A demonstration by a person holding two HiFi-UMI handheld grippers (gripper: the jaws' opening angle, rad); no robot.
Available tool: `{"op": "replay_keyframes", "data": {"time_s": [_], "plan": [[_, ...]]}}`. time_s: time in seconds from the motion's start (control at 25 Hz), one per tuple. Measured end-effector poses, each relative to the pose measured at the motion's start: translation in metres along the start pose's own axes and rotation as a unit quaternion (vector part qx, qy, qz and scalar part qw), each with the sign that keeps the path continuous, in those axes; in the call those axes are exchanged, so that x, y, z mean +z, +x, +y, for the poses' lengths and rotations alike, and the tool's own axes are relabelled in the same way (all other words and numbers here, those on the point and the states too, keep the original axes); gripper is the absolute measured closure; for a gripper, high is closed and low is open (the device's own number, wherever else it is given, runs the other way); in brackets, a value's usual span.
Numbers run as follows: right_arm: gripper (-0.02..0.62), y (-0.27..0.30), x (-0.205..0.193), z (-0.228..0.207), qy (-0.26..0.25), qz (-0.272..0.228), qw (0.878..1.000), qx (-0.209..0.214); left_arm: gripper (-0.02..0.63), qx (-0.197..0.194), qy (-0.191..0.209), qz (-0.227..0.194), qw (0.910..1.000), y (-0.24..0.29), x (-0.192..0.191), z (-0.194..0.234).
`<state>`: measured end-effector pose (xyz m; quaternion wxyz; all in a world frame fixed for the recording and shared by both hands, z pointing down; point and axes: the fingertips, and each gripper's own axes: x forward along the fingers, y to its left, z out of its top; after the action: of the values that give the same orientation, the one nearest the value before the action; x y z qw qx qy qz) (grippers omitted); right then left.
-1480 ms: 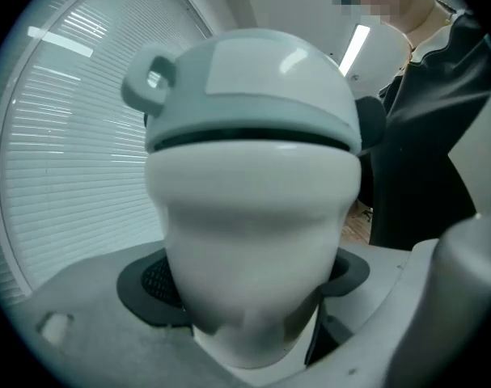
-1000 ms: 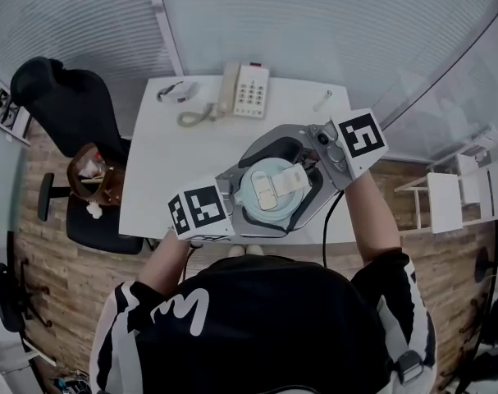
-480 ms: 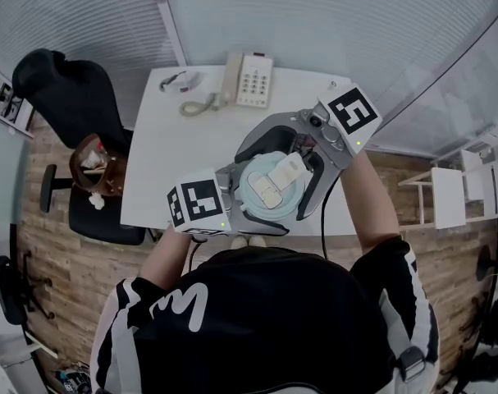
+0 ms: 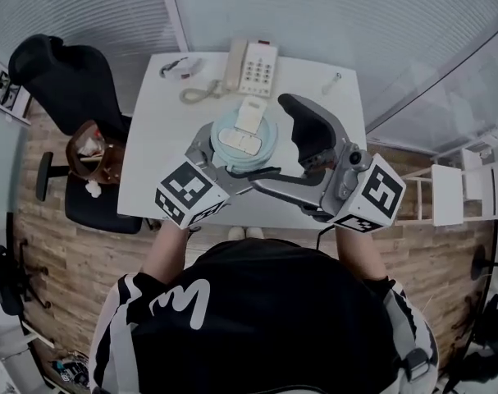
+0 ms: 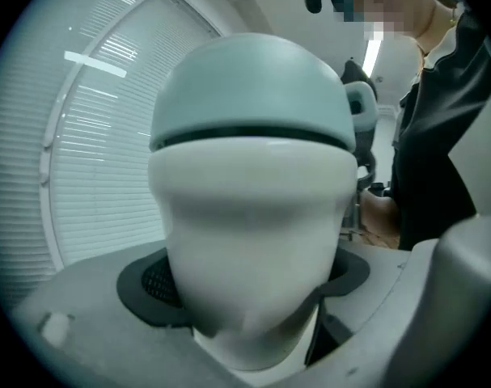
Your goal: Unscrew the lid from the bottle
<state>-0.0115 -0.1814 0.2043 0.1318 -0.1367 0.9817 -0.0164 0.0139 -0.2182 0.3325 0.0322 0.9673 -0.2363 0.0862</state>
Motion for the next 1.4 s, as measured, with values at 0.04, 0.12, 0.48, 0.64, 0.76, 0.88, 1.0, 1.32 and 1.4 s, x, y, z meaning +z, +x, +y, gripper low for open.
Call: {"op": "replay_keyframes", "data": {"time_s": [0.04, 0.12, 0.48, 0.64, 0.76, 0.88, 1.0, 1.32, 1.4], "plan": [[0.129, 0.003, -0.004, -0.002, 0.006, 0.003, 0.999, -0.039, 0.158, 0.016, -0.005, 0.000, 0.9999, 0.000, -0.001, 0.006], [0.130, 0.009, -0.015, -0.003, -0.005, 0.020, 0.995, -0.098, 0.158, 0.043, -0.017, 0.000, 0.9989, 0.000, -0.003, 0.016], [0.137, 0.023, -0.035, -0.014, -0.072, 0.071, 0.981, -0.168, 0.158, 0.097, -0.003, 0.007, 0.9952, 0.006, -0.003, 0.018], [0.135, 0.022, -0.039, -0.011, -0.073, 0.083, 0.982, -0.155, 0.158, 0.098, -0.003, 0.012, 0.9951, 0.006, -0.007, 0.014], [0.133, 0.021, -0.041, -0.007, -0.070, 0.085, 0.986, -0.127, 0.158, 0.086, 0.000, 0.017, 0.9962, 0.005, -0.009, 0.010], [0.133, 0.018, -0.039, -0.002, -0.058, 0.076, 0.993, -0.074, 0.158, 0.048, -0.002, 0.013, 0.9988, 0.005, -0.008, 0.001], [0.132, 0.015, -0.036, 0.008, -0.051, 0.068, 0.996, -0.007, 0.158, 0.009, 0.007, 0.008, 0.9999, 0.003, -0.006, -0.010], [0.132, 0.002, -0.036, 0.027, -0.031, 0.088, 0.980, 0.177, 0.158, -0.061, 0.048, 0.025, 0.9967, 0.000, -0.008, -0.031], [0.130, -0.001, -0.037, 0.031, -0.026, 0.101, 0.971, 0.216, 0.158, -0.077, 0.050, 0.030, 0.9953, 0.001, -0.011, -0.037]]}}
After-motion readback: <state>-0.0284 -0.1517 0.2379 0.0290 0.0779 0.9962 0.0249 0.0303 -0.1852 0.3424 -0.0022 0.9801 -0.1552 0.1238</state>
